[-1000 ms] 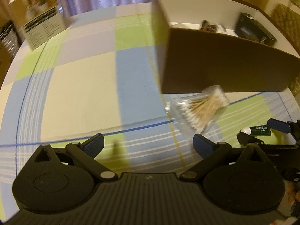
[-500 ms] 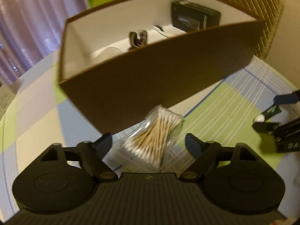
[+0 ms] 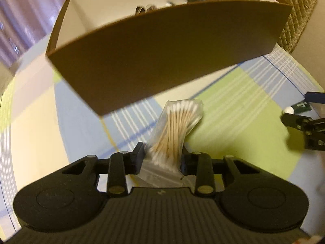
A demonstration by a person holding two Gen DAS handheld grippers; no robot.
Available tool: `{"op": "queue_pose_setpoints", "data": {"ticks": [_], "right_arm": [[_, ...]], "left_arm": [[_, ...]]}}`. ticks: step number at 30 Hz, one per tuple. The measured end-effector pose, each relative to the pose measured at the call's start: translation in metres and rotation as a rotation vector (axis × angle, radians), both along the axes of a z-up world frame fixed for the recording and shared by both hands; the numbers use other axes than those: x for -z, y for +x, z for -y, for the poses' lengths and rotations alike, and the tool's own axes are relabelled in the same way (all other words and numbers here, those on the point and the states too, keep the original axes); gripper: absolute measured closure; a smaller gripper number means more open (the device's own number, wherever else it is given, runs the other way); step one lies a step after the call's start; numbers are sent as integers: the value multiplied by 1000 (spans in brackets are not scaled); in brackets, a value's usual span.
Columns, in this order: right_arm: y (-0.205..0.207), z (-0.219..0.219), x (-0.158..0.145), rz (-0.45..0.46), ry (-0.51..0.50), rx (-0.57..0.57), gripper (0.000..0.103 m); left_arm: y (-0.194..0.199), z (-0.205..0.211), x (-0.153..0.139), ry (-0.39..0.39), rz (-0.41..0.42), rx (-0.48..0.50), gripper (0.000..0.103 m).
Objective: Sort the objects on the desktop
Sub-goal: 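Grasp the cotton swab bag with the left tool while the right tool grasps the green lip gel tube, then lift the swab bag and lip gel and carry them over the box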
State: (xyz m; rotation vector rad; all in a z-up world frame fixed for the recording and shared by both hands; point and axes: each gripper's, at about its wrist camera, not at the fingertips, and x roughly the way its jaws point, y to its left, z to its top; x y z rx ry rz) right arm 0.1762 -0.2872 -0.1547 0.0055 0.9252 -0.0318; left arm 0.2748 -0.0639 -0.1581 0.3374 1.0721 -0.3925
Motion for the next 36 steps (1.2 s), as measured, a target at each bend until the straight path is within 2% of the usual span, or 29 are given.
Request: {"op": "queue_pose_setpoints", "data": {"ticks": [3,4,5,6,7,8,12,15,16,17,21,22,28,36], "right_arm": [[0,0,1,-1,-3,-16,21],[-1,1,1,-2,-2,-22,21],[-1,2,1,-3,-2,-29,21],[-1,2,1,-3,-2,-34,21],[-1,2,2,-3,-1,-37,21],[-1,2,2,-5,0,-35,19],[-2,3,2,-16,4,2,15],[-6,2,1,-12,2,18,14],[-7,2,1,-13,3,29,14],[-8,1,1,-12,5,37,14],[-11,1,1,3,0,28,17],[-11,0,0,8,-2,20,22],[-9,0,0,7,-2,6,23],[-11,-6,-4,-17,36,-64,23]], "left_arm": [[-14,-1,-3,-8,-43,-35,73],[-17,-2,-4,-23,-55,-32,68],[-21,-1,-6,-39,-59,-28,60],[-24,1,-8,-49,-53,-18,54],[-26,5,-9,-52,-38,0,42],[-28,10,-11,-46,-20,18,38],[-24,18,-13,-43,15,74,32],[-14,27,-3,-38,-13,82,36],[-14,29,1,-30,-24,81,45],[-14,30,4,-25,-37,74,64],[-17,24,6,-53,-57,8,74],[-18,23,6,-56,-60,-10,77],[-19,11,4,-69,-76,-103,79],[-27,-2,-3,-79,-76,-168,79]]}}
